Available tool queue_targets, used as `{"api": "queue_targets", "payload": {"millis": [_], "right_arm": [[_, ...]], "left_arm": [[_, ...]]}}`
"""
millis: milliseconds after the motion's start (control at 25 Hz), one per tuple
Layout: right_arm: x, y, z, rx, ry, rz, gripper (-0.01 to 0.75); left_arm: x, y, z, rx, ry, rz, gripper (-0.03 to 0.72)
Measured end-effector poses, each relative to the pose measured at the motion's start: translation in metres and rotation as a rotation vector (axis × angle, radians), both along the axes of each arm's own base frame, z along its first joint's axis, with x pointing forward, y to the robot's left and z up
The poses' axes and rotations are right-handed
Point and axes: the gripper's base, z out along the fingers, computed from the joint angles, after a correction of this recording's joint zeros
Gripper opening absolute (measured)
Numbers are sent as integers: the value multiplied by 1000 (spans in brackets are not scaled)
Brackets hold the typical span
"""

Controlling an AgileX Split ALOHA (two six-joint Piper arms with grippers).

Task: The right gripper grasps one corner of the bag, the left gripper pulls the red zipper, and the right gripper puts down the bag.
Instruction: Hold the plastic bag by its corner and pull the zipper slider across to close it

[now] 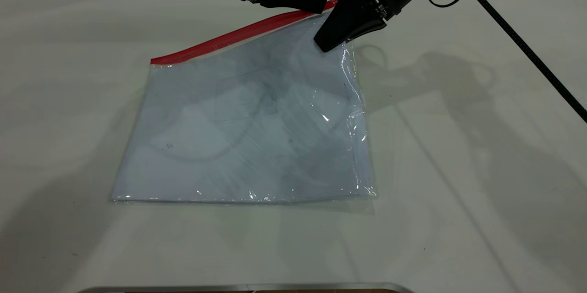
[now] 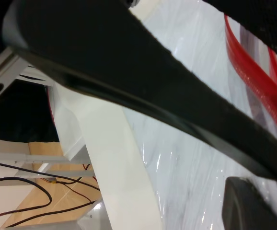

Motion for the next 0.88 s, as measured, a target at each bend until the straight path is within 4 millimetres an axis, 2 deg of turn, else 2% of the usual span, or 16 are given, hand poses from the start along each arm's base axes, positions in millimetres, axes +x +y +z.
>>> {"api": "queue_targets", "payload": {"millis": [240,600,880], "right_arm": [[0,0,0,1,0,-1,33],[0,0,0,2,2,1,33],[0,0,0,-1,1,3,33]], "left_arm": [[-1,0,0,2,0,-9,394],[-1,0,0,1,0,-13,234],[-1,0,0,5,-4,-14,197]]}}
